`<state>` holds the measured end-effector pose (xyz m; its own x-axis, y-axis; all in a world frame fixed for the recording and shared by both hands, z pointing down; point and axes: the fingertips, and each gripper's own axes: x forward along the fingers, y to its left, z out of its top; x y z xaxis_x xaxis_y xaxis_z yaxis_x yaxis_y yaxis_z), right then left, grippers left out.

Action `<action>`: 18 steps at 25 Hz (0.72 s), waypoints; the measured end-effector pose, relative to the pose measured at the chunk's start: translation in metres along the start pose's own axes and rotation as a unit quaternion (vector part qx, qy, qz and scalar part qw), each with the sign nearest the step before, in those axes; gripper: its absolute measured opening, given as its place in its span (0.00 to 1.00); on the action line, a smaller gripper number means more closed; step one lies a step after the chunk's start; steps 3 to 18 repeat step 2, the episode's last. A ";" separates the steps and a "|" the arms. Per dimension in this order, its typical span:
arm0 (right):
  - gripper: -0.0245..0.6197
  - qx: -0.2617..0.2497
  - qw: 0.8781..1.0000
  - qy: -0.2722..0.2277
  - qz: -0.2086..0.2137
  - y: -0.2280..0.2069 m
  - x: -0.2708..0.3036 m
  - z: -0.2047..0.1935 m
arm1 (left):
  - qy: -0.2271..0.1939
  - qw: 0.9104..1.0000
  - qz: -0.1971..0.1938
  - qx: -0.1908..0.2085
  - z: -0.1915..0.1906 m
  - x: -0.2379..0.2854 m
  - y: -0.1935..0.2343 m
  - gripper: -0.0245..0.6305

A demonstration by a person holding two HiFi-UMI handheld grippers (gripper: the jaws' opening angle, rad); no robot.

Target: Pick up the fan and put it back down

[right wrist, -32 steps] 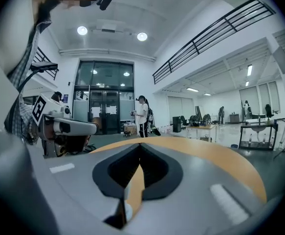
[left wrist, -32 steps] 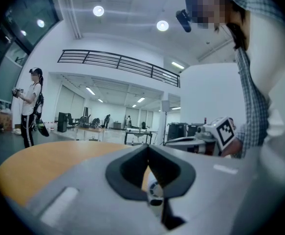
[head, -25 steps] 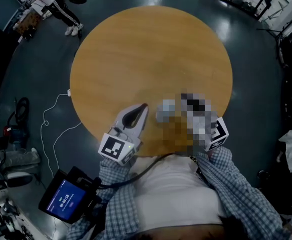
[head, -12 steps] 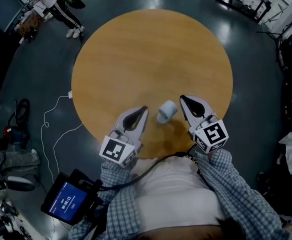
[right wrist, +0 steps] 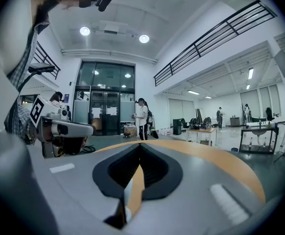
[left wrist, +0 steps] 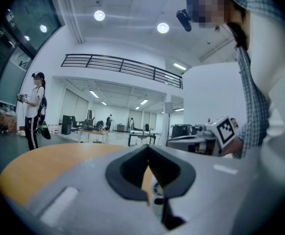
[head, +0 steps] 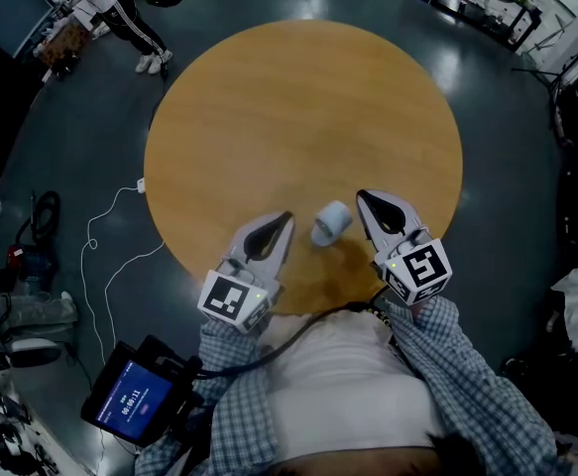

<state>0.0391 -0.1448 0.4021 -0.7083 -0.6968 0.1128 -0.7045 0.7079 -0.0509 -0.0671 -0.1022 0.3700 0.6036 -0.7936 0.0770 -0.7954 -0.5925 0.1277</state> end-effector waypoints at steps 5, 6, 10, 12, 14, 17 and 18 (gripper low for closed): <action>0.04 0.002 1.000 0.000 0.000 0.000 0.000 0.000 | -0.002 1.000 -0.002 -0.001 -0.001 0.000 0.000 0.03; 0.04 0.002 1.000 0.000 0.000 0.000 0.000 0.000 | -0.002 1.000 -0.002 -0.001 -0.001 0.000 0.000 0.03; 0.04 0.002 1.000 0.000 0.000 0.000 0.000 0.000 | -0.002 1.000 -0.002 -0.001 -0.001 0.000 0.000 0.03; 0.04 0.002 1.000 0.000 0.000 0.000 0.000 0.000 | -0.002 1.000 -0.002 -0.001 -0.001 0.000 0.000 0.03; 0.04 0.002 1.000 0.000 0.000 0.000 0.000 0.000 | -0.002 1.000 -0.002 -0.001 -0.001 0.000 0.000 0.03; 0.04 0.002 1.000 0.000 0.000 0.000 0.000 0.000 | -0.002 1.000 -0.002 -0.001 -0.001 0.000 0.000 0.03; 0.04 0.002 1.000 0.000 0.000 0.000 0.000 0.000 | -0.002 1.000 -0.002 -0.001 -0.001 0.000 0.000 0.03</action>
